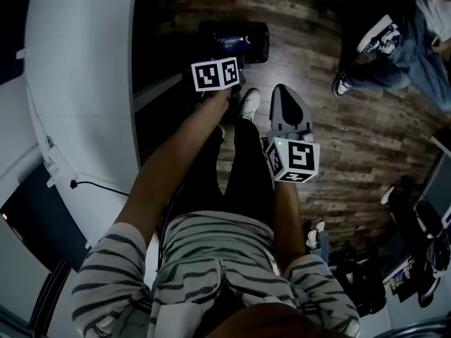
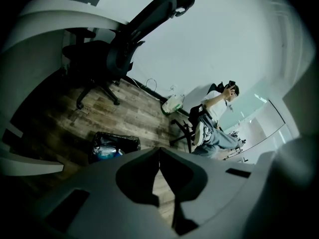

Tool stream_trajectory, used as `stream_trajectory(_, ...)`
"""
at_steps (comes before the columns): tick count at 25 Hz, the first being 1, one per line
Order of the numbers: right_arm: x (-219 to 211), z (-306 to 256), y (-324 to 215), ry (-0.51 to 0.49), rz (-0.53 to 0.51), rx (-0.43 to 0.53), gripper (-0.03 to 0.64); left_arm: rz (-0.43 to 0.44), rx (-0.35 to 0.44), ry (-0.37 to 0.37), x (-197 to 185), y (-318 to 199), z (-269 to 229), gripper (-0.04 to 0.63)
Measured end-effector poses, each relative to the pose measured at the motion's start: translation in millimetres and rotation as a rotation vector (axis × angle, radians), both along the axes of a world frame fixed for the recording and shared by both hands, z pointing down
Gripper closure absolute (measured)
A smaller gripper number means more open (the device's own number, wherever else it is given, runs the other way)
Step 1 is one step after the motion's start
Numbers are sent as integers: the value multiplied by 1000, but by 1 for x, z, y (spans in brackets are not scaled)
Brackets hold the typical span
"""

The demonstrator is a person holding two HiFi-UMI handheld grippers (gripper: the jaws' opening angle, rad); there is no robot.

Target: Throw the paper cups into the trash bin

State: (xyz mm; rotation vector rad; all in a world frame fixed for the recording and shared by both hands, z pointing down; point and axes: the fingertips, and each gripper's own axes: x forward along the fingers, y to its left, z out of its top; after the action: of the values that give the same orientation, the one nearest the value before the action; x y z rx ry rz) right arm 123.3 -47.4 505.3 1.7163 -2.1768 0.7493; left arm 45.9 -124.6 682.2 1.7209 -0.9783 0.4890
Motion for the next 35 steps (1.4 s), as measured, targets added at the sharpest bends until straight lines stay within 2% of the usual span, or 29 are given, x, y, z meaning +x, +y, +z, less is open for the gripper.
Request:
stream_trajectory(5,-4,-28,-15,-9,-3,39,603,-11,88,47,0,-16,-61,571)
stream_trajectory(14,-17,-78,-17,-2,-32,81,603,-22,156,115,-10,-3,-148,571)
stream_trajectory(22,-23,-121,-24,-4,-56,135,603,23,284,103,-15,8,-214,571)
stream_trajectory(31,-34,-174,-18,-12,-71,201,601,107,497,49,-31,23,-290,571)
stream_trajectory(35,-39,-189,-14,-18,-75,219,603,128,581,47,-34,29,-323,571)
